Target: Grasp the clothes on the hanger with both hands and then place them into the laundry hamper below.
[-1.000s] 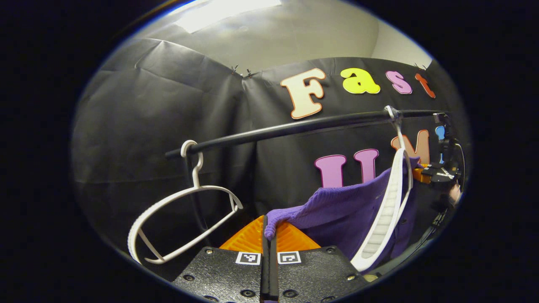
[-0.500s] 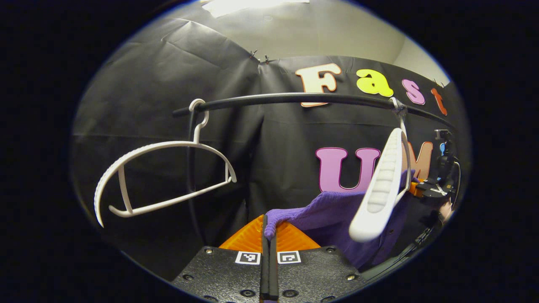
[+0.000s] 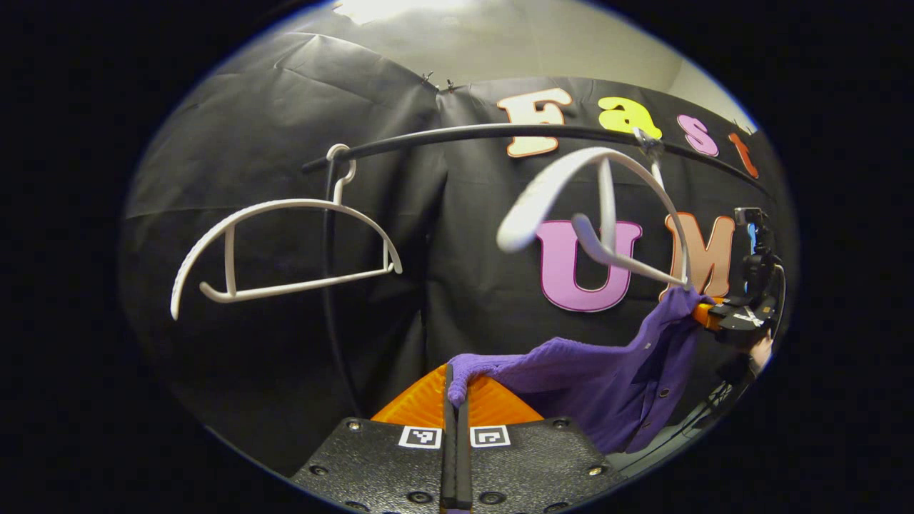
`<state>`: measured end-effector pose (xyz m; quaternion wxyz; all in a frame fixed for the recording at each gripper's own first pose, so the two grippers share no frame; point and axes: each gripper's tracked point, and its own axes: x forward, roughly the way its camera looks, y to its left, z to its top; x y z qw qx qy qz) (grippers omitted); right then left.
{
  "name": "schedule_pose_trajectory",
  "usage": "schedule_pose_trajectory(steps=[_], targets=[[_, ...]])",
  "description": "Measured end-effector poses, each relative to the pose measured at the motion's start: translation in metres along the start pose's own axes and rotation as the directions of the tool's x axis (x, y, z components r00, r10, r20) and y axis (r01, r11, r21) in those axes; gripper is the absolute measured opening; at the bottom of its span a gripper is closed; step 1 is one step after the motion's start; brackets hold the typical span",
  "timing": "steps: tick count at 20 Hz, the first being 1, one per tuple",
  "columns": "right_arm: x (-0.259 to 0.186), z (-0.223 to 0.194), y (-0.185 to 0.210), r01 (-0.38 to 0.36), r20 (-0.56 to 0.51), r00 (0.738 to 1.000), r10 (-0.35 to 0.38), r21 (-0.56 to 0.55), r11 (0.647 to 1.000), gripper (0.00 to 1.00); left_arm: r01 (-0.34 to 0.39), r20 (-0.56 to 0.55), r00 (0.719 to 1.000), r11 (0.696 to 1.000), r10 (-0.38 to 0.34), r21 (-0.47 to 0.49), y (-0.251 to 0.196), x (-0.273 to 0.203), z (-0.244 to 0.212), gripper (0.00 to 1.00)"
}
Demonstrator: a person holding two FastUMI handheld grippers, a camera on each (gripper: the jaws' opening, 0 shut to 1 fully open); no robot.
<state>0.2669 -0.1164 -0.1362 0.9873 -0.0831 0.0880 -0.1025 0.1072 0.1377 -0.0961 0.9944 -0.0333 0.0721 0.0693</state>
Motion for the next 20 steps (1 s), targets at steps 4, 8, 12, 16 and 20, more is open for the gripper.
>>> schedule_pose_trajectory(steps=[4, 8, 12, 16, 20], targets=[[-0.027, -0.022, 0.016, -0.043, -0.04, 0.998, 0.043, -0.014, 0.999, 0.05, 0.021, -0.029, 0.999, 1.0, -0.02, 0.006, -0.018, -0.007, -0.014, 0.0], [-0.046, -0.038, 0.041, -0.098, -0.076, 0.992, 0.098, 0.006, 0.995, 0.02, 0.07, -0.084, 0.994, 0.998, -0.07, -0.003, -0.055, -0.006, -0.038, 0.0], [-0.061, -0.053, 0.065, -0.158, -0.108, 0.981, 0.159, 0.016, 0.987, 0.06, 0.171, -0.143, 0.975, 0.985, -0.171, -0.012, -0.104, 0.001, -0.067, 0.0], [-0.073, -0.073, 0.086, -0.207, -0.156, 0.965, 0.211, 0.042, 0.977, 0.05, 0.234, -0.196, 0.95, 0.971, -0.241, -0.056, -0.143, 0.008, -0.092, 0.0], [-0.083, -0.103, 0.103, -0.247, -0.216, 0.942, 0.256, 0.068, 0.967, 0.05, 0.28, -0.253, 0.922, 0.956, -0.292, -0.085, -0.167, 0.015, -0.125, 0.01]])
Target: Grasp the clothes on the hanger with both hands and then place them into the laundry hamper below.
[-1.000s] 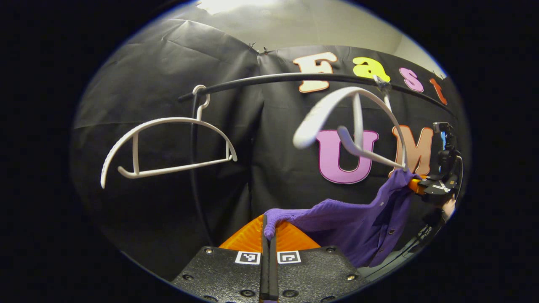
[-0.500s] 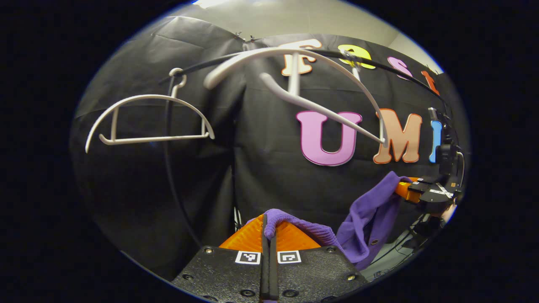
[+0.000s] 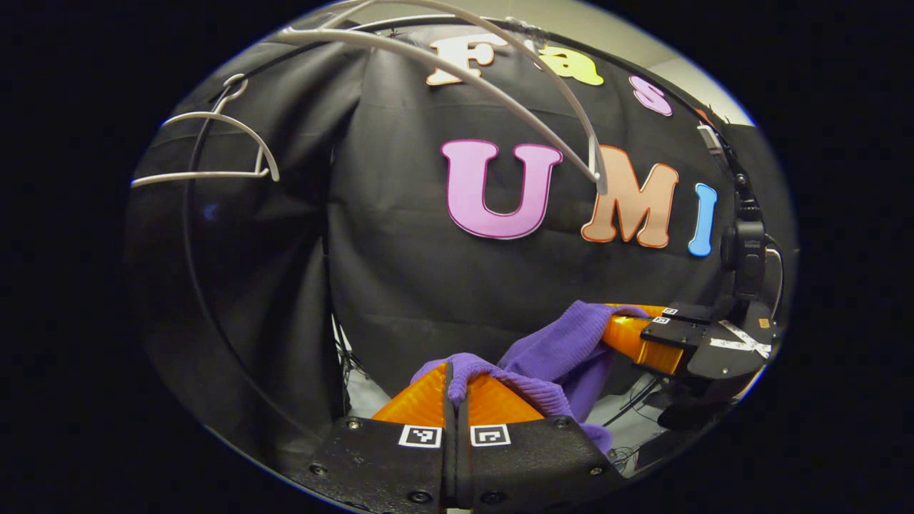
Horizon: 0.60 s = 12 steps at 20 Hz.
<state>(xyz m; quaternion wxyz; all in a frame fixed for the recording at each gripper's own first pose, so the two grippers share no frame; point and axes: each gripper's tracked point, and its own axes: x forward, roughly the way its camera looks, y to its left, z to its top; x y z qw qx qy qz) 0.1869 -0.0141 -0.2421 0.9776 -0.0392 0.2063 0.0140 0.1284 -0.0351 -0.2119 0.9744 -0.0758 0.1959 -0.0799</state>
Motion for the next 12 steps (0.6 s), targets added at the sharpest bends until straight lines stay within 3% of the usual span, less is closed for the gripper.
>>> schedule_pose_trajectory(steps=[6, 11, 12], targets=[[0.006, -0.072, 0.013, -0.025, -0.148, 0.989, 0.025, 0.0, 1.0, 0.09, 0.019, -0.148, 0.989, 1.0, -0.02, -0.009, -0.006, 0.01, -0.064, 0.01], [-0.007, -0.138, 0.024, -0.049, -0.292, 0.955, 0.049, 0.007, 0.999, 0.02, 0.028, -0.285, 0.958, 1.0, -0.026, 0.0, -0.007, 0.007, -0.127, 0.01], [-0.013, -0.15, 0.03, -0.05, -0.316, 0.947, 0.052, 0.013, 0.999, 0.06, 0.028, -0.31, 0.95, 1.0, -0.026, 0.004, -0.006, 0.005, -0.137, 0.0]])
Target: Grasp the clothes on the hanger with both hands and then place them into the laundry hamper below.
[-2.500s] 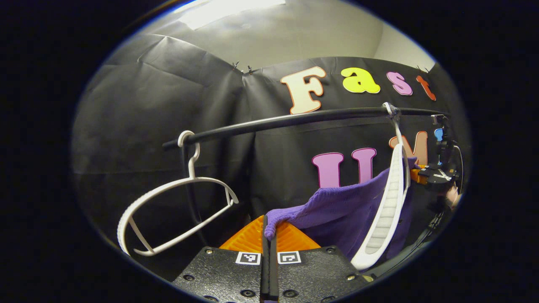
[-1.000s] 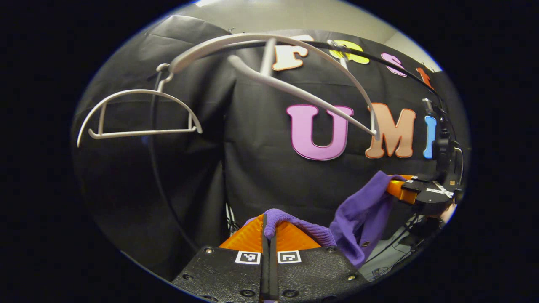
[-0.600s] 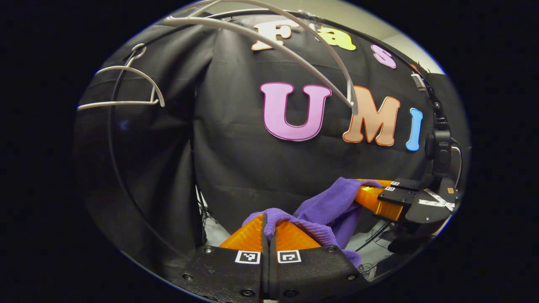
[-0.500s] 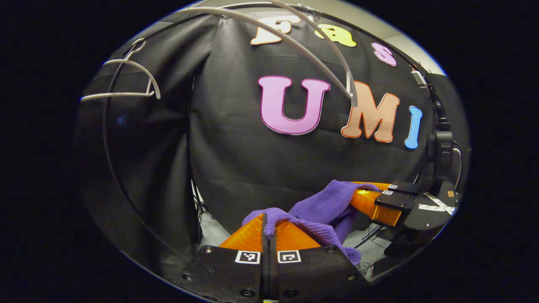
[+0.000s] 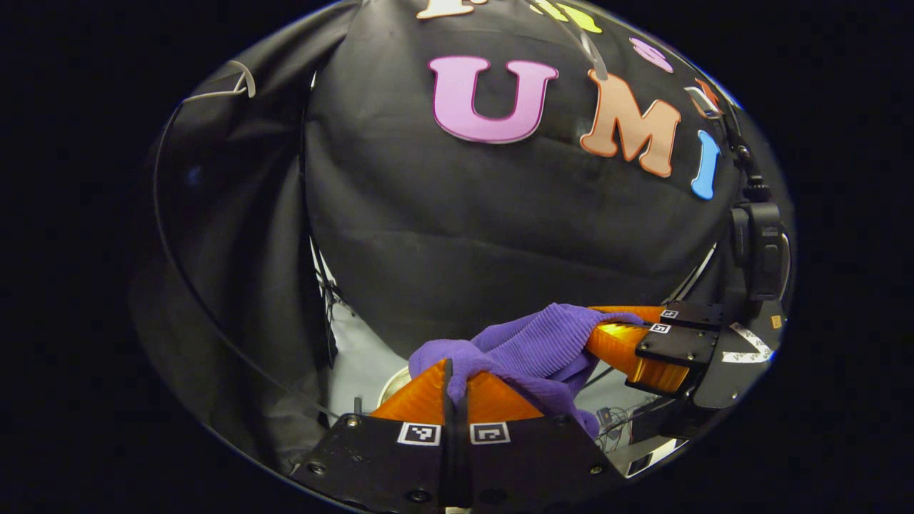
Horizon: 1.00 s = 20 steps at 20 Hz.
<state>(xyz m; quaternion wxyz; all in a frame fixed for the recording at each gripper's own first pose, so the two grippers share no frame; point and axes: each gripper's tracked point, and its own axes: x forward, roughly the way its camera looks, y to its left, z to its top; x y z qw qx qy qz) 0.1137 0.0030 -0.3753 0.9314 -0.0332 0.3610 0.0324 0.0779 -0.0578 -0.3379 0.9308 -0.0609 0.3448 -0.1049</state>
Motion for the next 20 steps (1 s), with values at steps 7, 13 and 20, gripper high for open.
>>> schedule_pose_trajectory(steps=[7, 13, 20], targets=[[0.001, -0.063, 0.015, -0.022, -0.153, 0.988, 0.027, 0.036, 0.999, 0.06, -0.028, -0.193, 0.981, 0.998, 0.017, -0.058, 0.011, 0.005, -0.069, 0.02], [0.001, -0.097, 0.02, -0.049, -0.246, 0.967, 0.06, 0.051, 0.997, 0.13, -0.045, -0.271, 0.963, 0.989, 0.005, -0.142, 0.007, 0.011, -0.089, 0.27], [-0.009, -0.066, 0.01, -0.029, -0.18, 0.983, 0.038, 0.052, 0.998, 0.16, -0.042, -0.237, 0.971, 0.994, 0.017, -0.103, 0.005, 0.002, -0.079, 0.29]])
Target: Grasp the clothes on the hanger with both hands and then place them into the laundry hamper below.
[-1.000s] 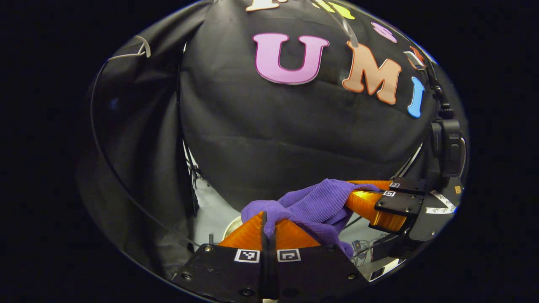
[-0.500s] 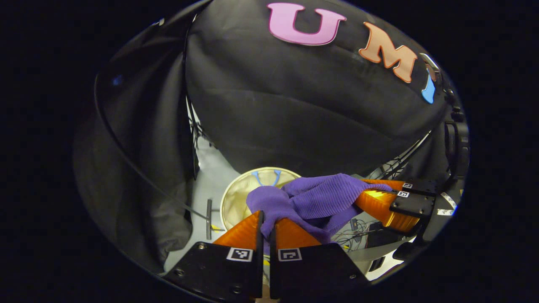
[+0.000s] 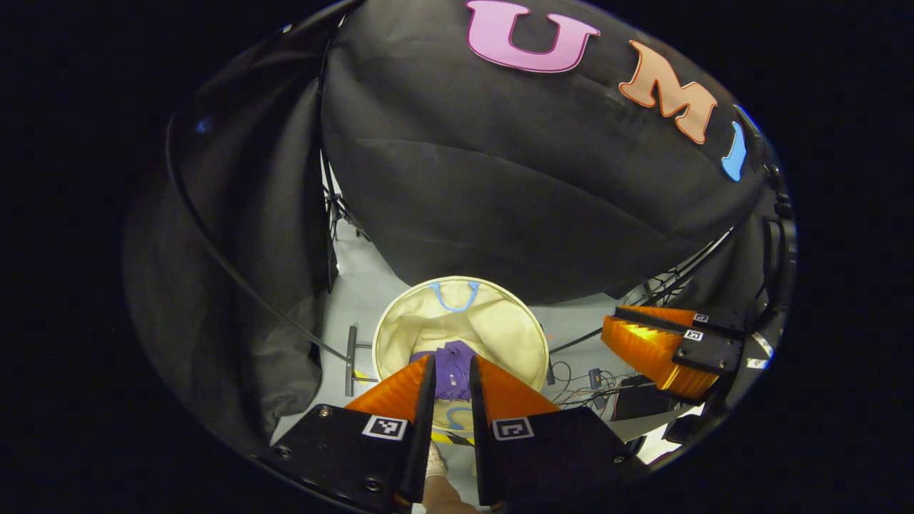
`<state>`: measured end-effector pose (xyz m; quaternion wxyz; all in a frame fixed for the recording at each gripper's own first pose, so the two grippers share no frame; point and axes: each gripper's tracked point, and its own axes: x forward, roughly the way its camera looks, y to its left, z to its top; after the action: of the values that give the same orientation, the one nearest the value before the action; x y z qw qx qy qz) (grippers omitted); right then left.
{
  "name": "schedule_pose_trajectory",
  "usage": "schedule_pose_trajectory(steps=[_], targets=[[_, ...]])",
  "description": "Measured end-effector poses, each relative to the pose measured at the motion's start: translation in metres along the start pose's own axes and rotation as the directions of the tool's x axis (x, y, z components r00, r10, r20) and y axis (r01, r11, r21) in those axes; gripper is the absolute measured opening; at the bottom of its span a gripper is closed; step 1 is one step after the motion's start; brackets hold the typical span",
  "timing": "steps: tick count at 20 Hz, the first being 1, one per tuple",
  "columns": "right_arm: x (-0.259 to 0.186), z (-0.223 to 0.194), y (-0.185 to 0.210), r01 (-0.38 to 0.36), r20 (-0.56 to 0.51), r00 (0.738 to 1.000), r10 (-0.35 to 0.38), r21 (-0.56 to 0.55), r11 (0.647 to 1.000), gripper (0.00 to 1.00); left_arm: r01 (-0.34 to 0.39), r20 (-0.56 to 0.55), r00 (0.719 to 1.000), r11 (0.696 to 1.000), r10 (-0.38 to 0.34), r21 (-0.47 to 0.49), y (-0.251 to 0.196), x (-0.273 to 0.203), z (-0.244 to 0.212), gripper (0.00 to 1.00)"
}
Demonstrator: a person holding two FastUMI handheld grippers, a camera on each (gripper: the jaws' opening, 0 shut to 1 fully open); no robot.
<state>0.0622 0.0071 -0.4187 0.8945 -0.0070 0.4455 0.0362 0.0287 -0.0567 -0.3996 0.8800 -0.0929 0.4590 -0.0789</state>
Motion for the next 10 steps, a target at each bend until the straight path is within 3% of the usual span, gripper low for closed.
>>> schedule_pose_trajectory(steps=[6, 10], targets=[[-0.045, 0.068, -0.021, 0.026, 0.18, 0.983, -0.032, 0.036, 0.999, 0.16, -0.002, 0.206, 0.978, 0.997, -0.015, 0.079, -0.021, -0.038, 0.074, 0.29], [-0.094, 0.134, -0.043, 0.067, 0.346, 0.935, -0.08, 0.051, 0.996, 0.16, -0.018, 0.373, 0.927, 0.991, -0.033, 0.134, -0.042, -0.083, 0.139, 0.29]])
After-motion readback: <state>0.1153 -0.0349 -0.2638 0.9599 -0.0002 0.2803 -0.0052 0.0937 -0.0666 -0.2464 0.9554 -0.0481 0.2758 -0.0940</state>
